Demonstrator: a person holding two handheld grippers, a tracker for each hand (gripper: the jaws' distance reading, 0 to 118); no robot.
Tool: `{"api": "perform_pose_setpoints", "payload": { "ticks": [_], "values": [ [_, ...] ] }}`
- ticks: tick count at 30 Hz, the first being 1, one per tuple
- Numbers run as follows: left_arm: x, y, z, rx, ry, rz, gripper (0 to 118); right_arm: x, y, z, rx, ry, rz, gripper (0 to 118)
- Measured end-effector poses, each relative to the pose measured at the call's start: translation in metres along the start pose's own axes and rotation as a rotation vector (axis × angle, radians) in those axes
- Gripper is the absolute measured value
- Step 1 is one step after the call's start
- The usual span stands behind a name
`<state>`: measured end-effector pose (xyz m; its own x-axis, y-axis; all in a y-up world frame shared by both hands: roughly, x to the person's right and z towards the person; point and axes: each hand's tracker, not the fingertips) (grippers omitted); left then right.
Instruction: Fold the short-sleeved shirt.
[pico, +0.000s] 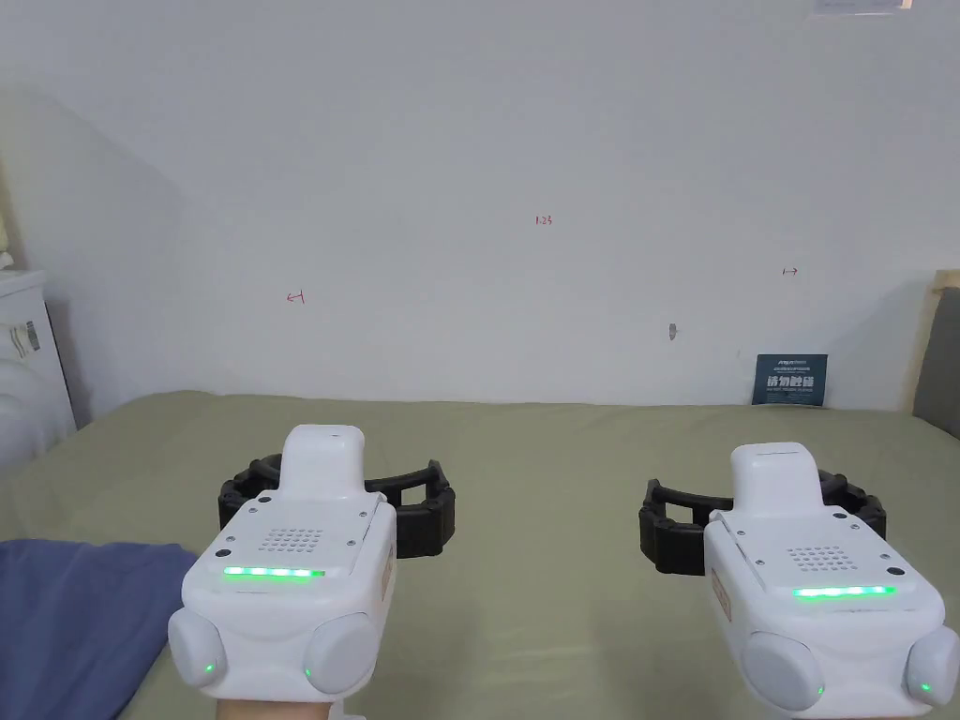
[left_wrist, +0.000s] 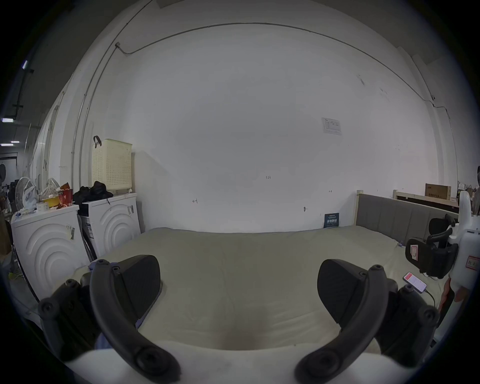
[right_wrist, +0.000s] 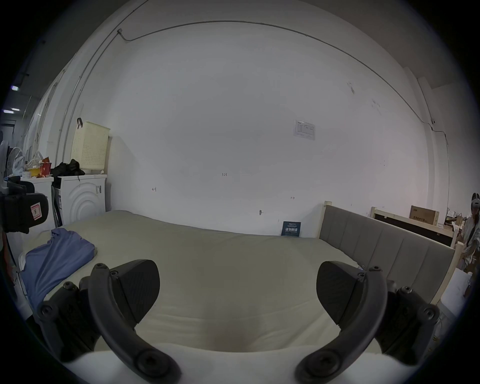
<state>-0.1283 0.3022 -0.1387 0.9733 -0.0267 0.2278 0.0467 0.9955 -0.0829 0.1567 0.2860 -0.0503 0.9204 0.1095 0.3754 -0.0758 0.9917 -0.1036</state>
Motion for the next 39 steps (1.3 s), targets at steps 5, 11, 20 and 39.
{"api": "perform_pose_setpoints", "payload": {
  "ticks": [5, 11, 20, 39],
  "values": [
    [-0.0017, -0.0004, 0.0005, 0.000, 0.002, 0.003, 118, -0.0007, 0.0001, 0.0019, 0.004, 0.002, 0.005, 118],
    [-0.0023, -0.0014, 0.0000, -0.005, 0.004, -0.003, 118, -0.0012, -0.0017, 0.0010, 0.004, 0.007, 0.006, 118],
    [-0.0029, -0.0010, 0.0005, -0.004, 0.008, -0.001, 118, -0.0018, -0.0004, 0.0024, 0.004, 0.011, 0.007, 118],
    [-0.0019, 0.0012, 0.0027, 0.001, 0.007, -0.008, 118, -0.0013, -0.0004, 0.0027, 0.015, 0.007, 0.005, 118]
  ]
}}
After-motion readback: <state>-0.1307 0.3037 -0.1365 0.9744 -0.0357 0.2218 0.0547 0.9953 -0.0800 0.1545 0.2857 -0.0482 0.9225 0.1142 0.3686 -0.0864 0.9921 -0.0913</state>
